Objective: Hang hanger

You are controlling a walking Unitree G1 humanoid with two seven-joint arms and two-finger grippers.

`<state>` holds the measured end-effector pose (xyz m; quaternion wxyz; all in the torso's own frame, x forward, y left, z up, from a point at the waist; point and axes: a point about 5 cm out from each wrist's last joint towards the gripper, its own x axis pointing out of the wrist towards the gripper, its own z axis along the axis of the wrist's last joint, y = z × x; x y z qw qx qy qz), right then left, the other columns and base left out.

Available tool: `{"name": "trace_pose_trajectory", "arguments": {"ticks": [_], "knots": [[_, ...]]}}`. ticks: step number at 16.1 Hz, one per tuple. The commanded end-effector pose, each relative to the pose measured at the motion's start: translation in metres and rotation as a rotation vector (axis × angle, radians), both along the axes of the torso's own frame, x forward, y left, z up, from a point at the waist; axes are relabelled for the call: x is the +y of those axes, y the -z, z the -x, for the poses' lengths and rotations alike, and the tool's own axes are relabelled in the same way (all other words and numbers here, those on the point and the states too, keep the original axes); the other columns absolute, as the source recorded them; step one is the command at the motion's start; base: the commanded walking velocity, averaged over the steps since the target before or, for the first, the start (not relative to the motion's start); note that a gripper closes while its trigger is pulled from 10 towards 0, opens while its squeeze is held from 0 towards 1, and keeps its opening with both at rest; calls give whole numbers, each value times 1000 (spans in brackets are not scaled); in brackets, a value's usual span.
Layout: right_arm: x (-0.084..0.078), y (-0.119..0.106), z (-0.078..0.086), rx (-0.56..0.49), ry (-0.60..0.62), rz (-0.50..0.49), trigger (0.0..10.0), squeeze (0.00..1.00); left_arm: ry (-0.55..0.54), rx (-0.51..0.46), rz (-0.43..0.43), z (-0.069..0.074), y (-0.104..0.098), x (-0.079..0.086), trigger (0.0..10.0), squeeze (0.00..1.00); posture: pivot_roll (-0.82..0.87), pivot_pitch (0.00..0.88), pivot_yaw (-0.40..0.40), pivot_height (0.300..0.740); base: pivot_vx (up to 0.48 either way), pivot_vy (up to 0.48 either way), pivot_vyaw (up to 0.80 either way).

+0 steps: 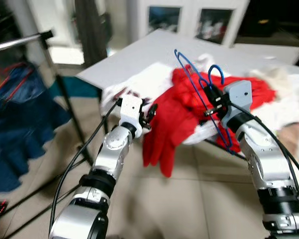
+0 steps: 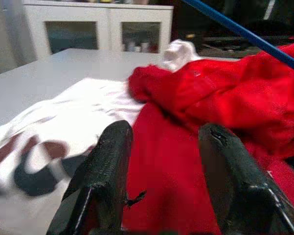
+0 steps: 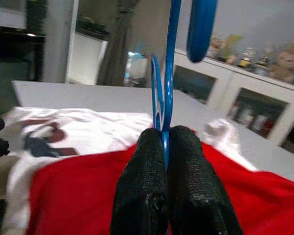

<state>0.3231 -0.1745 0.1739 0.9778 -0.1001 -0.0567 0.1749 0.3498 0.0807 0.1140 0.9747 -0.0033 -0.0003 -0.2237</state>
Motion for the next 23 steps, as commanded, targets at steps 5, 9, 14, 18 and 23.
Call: {"name": "trace_pose_trajectory", "arguments": {"ticks": [5,9,14,18,23], "knots": [[-3,-2,1,-2,3,12,10000,0,1,-16,-2,-4,-6,-3,10000,0,64,0,9,740,341,0,0],[-3,-2,1,-2,3,12,10000,0,0,-17,-2,-3,-5,-2,10000,0,64,0,9,740,339,0,0],[-2,-1,1,-2,4,10,10000,0,-2,-17,-1,-4,-5,-2,10000,0,63,0,9,740,341,0,0],[-2,-1,2,-2,5,9,10000,0,-2,-17,0,-4,-5,-2,10000,0,63,0,10,740,339,0,0],[-2,0,2,0,7,6,10000,0,0,-19,-3,-4,-6,-1,10000,0,65,0,15,740,337,0,0]]}}
